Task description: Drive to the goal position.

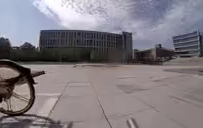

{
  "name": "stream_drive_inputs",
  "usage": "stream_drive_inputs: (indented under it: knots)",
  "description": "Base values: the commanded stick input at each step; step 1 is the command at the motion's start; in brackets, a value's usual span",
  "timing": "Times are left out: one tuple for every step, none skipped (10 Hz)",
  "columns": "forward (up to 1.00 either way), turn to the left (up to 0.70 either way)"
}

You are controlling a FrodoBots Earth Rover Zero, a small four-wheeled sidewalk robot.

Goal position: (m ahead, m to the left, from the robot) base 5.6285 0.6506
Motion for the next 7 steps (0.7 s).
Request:
stream_drive_inputs:
  knots:
    - [0.70, 0.00]
    - [0.70, 0.00]
    - [0.70, 0.00]
    - [0.70, 0.00]
    - [0.70, 0.00]
    - [0.70, 0.00]
    - [0.70, 0.00]
